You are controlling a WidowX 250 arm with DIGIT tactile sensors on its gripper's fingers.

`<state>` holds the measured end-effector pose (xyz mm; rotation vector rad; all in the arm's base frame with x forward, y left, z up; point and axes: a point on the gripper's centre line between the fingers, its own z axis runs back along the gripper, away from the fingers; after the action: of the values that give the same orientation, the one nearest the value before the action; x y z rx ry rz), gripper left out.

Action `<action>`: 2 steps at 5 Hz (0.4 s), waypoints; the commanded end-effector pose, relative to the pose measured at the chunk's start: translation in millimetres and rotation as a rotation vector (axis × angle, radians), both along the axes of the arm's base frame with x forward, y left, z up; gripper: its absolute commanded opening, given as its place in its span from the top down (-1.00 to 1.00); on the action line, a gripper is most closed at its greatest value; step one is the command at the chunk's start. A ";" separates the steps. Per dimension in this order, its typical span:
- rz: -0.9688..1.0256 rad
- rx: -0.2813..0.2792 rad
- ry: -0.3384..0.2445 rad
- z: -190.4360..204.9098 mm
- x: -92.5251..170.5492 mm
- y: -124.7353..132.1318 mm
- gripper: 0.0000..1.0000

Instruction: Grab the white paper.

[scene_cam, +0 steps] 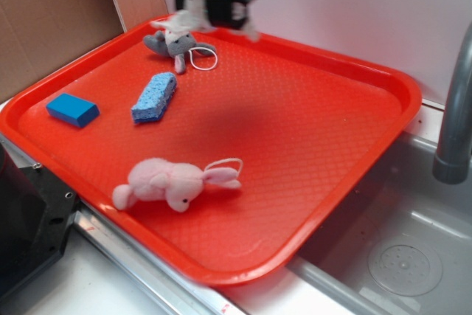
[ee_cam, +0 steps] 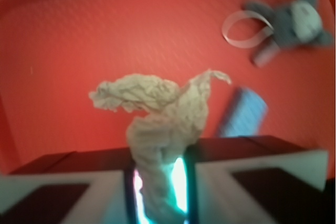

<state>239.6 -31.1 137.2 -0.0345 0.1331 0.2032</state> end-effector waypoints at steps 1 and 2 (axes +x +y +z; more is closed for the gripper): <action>0.026 0.047 -0.061 17.6 -56.3 14.2 1.00; 0.064 0.052 -0.073 11.5 -72.0 8.4 1.00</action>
<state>162.7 -23.8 143.4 0.0128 0.0859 0.2733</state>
